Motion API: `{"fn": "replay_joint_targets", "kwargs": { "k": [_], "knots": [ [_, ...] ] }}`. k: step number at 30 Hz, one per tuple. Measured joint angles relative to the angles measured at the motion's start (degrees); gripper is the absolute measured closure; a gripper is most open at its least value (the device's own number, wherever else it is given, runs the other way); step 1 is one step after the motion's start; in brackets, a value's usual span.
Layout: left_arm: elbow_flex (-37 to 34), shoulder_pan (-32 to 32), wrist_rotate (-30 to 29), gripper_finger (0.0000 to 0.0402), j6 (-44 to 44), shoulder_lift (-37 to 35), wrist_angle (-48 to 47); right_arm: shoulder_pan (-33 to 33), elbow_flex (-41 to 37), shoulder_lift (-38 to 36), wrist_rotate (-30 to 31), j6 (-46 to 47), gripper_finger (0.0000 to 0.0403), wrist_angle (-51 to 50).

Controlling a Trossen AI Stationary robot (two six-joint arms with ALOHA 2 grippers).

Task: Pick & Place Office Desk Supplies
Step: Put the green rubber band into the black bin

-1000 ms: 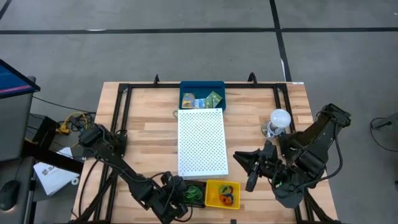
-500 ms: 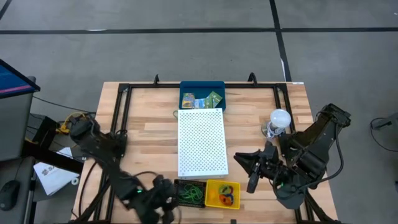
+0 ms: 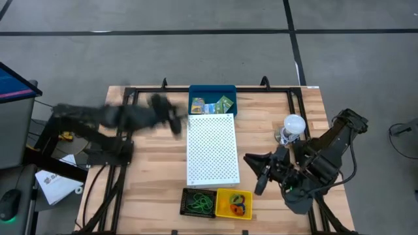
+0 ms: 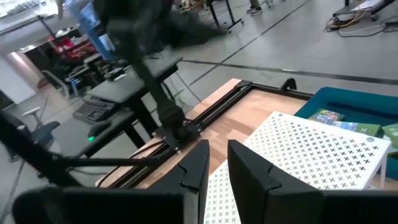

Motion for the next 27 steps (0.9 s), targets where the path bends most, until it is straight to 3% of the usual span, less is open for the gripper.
{"fn": "replay_joint_targets", "kwargs": {
  "k": [6,10,16,23,27],
  "knots": [
    [0.0,35.1,26.0,0.0239,1.4,-4.7,-6.5,-3.0,0.0,0.0,0.0,1.5,0.0346,0.2],
    [-1.9,48.2,37.8,0.0244,5.8,0.2,-8.9,-4.9,0.0,0.0,-0.1,1.5,0.0346,-0.6],
    [-9.2,55.5,42.6,0.0232,11.7,7.9,-9.2,-7.3,0.0,-0.9,-0.3,1.5,0.0346,-0.6],
    [-14.4,56.7,45.2,0.0213,17.9,9.6,-10.0,-8.2,0.0,-1.9,-0.6,1.5,0.0346,-0.6],
    [-16.8,57.9,53.4,0.0206,19.4,9.6,-10.9,-8.6,0.0,-1.9,-0.7,2.0,0.0346,-0.7]
  ]
}}
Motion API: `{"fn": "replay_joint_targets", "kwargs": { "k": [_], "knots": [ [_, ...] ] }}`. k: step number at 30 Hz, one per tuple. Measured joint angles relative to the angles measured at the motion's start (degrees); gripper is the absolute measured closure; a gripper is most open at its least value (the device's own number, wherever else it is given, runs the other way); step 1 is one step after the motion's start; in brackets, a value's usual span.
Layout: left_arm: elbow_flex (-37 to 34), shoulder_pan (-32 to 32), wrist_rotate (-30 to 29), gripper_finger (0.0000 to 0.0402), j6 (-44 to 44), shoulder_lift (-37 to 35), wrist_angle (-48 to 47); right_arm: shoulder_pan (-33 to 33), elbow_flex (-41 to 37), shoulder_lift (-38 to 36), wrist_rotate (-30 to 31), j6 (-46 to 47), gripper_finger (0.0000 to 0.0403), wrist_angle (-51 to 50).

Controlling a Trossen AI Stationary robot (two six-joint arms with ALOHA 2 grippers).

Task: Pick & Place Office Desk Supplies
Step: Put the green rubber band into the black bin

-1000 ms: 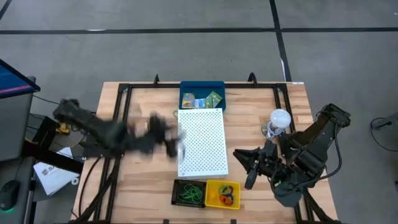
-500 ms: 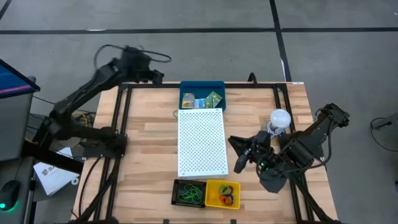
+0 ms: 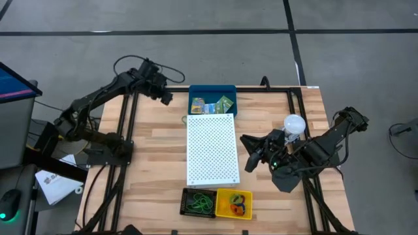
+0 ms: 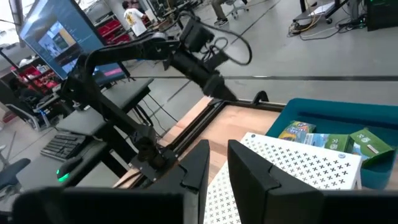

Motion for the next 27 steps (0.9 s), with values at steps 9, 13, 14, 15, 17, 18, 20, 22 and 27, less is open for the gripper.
{"fn": "replay_joint_targets", "kwargs": {
  "k": [9,13,14,15,17,18,20,22,27],
  "knots": [
    [-14.5,-5.4,2.3,0.0214,-6.8,2.6,19.0,0.1,0.0,0.0,0.0,1.0,0.0346,-0.2],
    [-15.3,-10.0,-2.6,0.0221,-9.1,8.0,23.7,-0.2,0.0,-0.5,-0.7,0.9,0.0346,-0.4],
    [-15.3,-10.9,-3.7,0.0222,-9.3,9.2,24.5,-0.4,0.0,-0.5,-1.0,0.7,0.0346,-0.4],
    [-15.3,-11.9,-5.4,0.0222,-9.5,10.2,25.1,-0.4,0.0,-0.6,-1.2,0.7,0.0346,-0.5],
    [-15.3,-13.4,-9.9,0.0221,-10.4,11.7,25.4,-0.3,0.0,-0.8,-1.3,0.6,0.0346,-0.5],
    [-15.3,-14.0,-11.5,0.022,-10.5,12.2,25.2,-0.3,0.0,-0.8,-1.3,0.6,0.0346,-0.5],
    [-15.3,-15.1,-13.4,0.022,-10.8,12.9,25.5,-0.2,0.0,-0.8,-1.3,0.6,0.0346,-0.5],
    [-15.3,-16.2,-15.5,0.0222,-11.4,13.5,25.7,-0.2,0.0,-0.8,-1.3,0.5,0.0346,-0.7],
    [-15.2,-18.2,-17.3,0.0226,-13.1,14.5,27.9,-0.3,0.0,-0.8,-2.8,-0.3,0.0346,-0.9]
  ]
}}
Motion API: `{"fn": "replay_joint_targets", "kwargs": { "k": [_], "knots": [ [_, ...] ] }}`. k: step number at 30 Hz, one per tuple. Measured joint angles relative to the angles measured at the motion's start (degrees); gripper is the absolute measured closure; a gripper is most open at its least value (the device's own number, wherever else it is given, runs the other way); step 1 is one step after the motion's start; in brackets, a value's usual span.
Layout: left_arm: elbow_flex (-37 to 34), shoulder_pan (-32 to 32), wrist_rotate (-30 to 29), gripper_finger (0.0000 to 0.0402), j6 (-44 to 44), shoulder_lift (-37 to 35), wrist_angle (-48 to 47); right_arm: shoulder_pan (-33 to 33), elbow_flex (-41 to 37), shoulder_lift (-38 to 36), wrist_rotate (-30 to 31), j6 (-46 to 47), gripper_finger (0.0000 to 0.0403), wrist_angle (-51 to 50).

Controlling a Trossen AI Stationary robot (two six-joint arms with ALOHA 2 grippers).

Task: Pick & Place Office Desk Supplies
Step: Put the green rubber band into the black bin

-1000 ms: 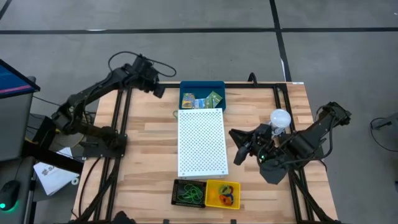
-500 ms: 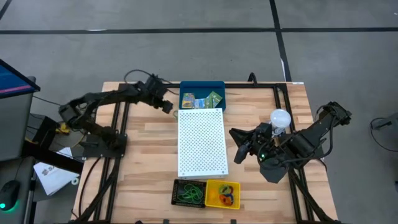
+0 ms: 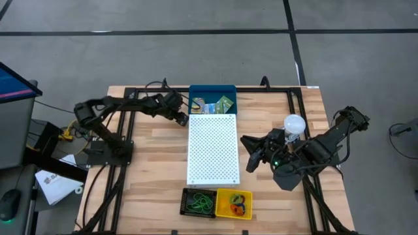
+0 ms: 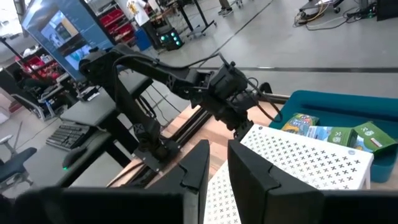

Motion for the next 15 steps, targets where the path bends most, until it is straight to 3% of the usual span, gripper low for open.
{"fn": "replay_joint_targets", "kwargs": {
  "k": [15],
  "knots": [
    [-0.6,-0.7,-2.7,0.0227,-0.8,0.2,1.2,0.0,0.0,0.0,-0.4,-0.6,0.0346,-0.2]
  ]
}}
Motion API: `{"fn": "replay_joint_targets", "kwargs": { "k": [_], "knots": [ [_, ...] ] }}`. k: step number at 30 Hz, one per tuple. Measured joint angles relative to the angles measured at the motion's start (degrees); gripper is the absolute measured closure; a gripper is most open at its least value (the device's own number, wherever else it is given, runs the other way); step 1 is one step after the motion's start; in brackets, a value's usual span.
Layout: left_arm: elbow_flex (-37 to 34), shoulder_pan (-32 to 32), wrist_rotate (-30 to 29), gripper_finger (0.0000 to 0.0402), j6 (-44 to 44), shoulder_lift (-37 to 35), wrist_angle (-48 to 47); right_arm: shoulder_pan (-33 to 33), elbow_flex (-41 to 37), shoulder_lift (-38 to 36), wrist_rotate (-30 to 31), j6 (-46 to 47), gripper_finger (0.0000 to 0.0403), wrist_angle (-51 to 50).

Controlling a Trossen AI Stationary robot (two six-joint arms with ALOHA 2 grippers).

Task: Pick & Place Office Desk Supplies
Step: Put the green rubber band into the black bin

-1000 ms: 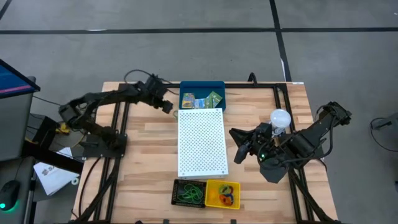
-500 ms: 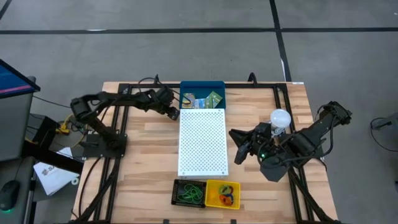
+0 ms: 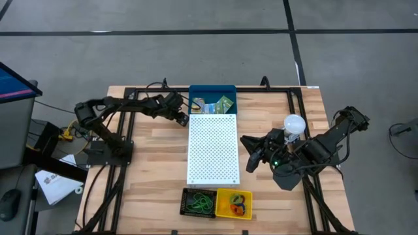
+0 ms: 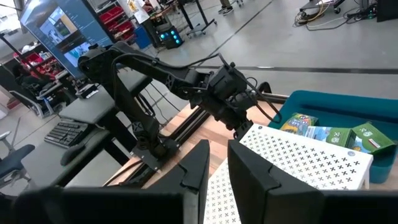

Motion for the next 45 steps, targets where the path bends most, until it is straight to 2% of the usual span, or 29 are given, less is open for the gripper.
{"fn": "replay_joint_targets", "kwargs": {
  "k": [10,17,19,26,34,41,45],
  "knots": [
    [-4.9,0.7,0.1,0.0227,-1.9,0.1,6.9,-0.1,0.0,0.0,0.0,0.3,0.0346,0.0],
    [-4.7,0.5,0.4,0.024,-1.7,5.1,11.4,-1.0,0.0,0.0,-1.3,0.8,0.0346,0.3],
    [-4.5,0.0,-1.5,0.0247,-1.5,6.0,12.0,-1.1,0.0,0.0,-1.4,1.1,0.0346,0.4],
    [-4.6,-0.5,-4.1,0.0291,0.5,6.0,11.9,-1.2,0.0,0.0,-1.6,1.9,0.0346,0.5],
    [-4.7,-1.6,-4.9,0.0393,1.4,6.1,11.8,-1.9,0.0,0.0,-1.6,2.0,0.0346,0.7],
    [-4.7,-1.5,-4.5,0.04,3.1,4.5,10.3,-1.9,0.0,0.0,-1.6,2.0,0.0346,0.7],
    [-5.2,-1.1,-3.9,0.0401,3.1,0.3,6.1,-1.9,0.0,0.0,-1.6,1.9,0.0346,0.6]
  ]
}}
